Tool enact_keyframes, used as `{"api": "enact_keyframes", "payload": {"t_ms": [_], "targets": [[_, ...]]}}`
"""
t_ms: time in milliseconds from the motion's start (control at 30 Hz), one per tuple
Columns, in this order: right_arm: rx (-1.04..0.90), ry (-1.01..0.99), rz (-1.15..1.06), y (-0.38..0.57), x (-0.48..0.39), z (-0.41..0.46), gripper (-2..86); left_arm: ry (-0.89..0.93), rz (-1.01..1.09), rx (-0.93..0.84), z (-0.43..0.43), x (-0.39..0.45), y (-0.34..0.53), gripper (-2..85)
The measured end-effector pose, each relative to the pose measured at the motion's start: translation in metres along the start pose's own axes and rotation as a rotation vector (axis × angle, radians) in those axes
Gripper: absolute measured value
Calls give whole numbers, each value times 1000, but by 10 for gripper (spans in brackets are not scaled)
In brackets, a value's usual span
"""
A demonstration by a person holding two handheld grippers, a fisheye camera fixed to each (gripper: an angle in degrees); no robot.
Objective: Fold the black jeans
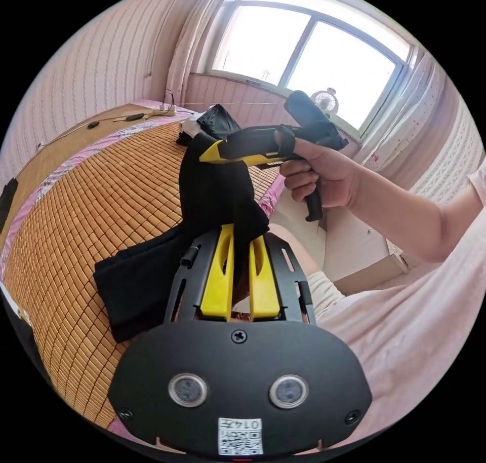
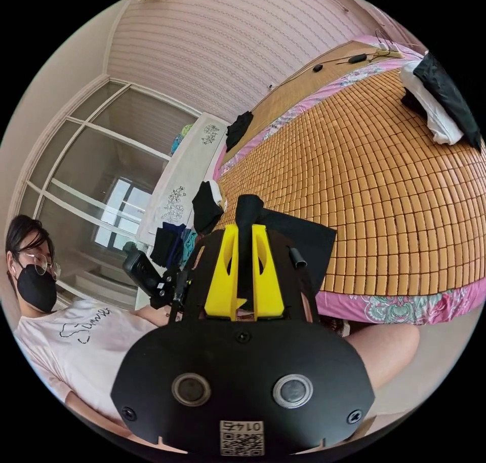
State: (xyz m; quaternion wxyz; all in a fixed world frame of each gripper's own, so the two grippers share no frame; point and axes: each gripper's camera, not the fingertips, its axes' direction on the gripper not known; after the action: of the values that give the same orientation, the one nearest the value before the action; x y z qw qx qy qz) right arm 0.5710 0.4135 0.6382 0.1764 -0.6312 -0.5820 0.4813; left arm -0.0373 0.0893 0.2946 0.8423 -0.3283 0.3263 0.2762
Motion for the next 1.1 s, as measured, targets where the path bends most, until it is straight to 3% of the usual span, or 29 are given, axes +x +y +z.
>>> {"api": "enact_keyframes", "payload": {"t_ms": [200, 333, 467, 700, 800, 867, 1100], "targets": [[-85, 0, -103, -42, -55, 94, 69, -142, -207, 20, -34, -56, 39, 62], [-137, -94, -165, -67, -84, 167, 50, -227, -535, -4, -43, -110, 92, 54], [-238, 12, -199, -70, -106, 199, 19, -267, -713, -43, -48, -139, 125, 13], [-546, 401, -332, -7, -135, 234, -1, -292, -651, 27, -47, -151, 114, 15], [-632, 497, -380, 10, -138, 264, -2, -340, -615, -27, -28, -163, 101, 12], [-732, 569, -413, 19, -143, 287, -3, -376, -599, -159, -5, -176, 98, 3], [-574, 687, -535, 21, -204, 236, -4, -370, -520, -217, 6, -196, 98, -5]]}}
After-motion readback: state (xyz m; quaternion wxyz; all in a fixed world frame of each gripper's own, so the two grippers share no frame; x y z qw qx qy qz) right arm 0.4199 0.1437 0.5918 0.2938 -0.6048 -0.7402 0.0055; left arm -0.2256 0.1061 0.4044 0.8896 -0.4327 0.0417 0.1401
